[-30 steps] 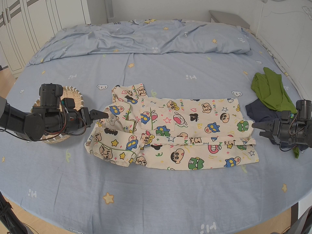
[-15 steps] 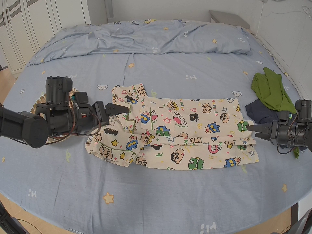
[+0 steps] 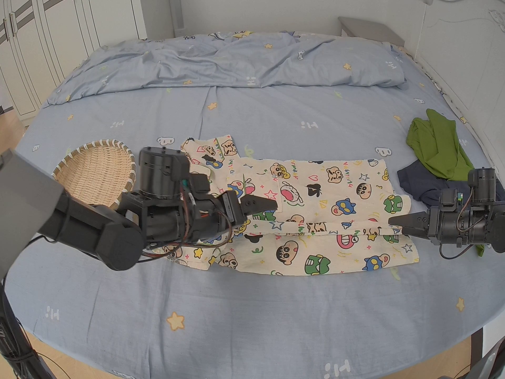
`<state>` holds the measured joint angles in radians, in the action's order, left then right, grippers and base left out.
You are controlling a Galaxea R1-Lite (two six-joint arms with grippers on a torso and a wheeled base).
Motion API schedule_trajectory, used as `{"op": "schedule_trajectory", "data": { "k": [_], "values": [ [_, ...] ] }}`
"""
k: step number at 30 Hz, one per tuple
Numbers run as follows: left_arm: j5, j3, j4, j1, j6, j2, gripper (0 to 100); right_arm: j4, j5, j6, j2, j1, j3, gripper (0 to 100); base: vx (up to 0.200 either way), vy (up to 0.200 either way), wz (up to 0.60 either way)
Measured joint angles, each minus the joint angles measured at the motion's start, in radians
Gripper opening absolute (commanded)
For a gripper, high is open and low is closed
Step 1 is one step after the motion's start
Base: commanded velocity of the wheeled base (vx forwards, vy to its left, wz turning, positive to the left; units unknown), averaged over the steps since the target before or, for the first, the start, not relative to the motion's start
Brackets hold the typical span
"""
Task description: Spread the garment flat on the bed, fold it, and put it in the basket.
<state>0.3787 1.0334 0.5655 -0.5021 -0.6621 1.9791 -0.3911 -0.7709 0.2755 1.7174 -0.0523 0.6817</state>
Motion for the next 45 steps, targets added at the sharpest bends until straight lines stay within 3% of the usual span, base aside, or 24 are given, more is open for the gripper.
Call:
{"op": "schedule_trajectory", "data": {
  "k": [8,21,33,38,45],
  "values": [
    [-0.07,0.061,0.009,-0.058,0.006,0.115,100,-0.011,0.001,0.003,0.002,-0.001,-0.001,100,0.0,0.0,0.0],
    [-0.205,0.191,0.013,-0.064,0.001,0.226,100,-0.044,0.034,-0.005,0.039,0.041,-0.025,100,0.0,0.0,0.0],
    [-0.217,0.193,0.084,-0.065,-0.022,0.241,100,-0.139,0.116,-0.005,0.126,0.078,-0.053,100,0.0,0.0,0.0],
    [-0.219,0.182,0.1,-0.063,-0.027,0.233,100,-0.202,0.152,-0.002,0.188,0.049,-0.049,100,0.0,0.0,0.0],
    [-0.239,0.177,0.106,-0.055,-0.025,0.226,100,-0.226,0.147,0.004,0.229,-0.011,-0.037,100,0.0,0.0,0.0]
  ]
}}
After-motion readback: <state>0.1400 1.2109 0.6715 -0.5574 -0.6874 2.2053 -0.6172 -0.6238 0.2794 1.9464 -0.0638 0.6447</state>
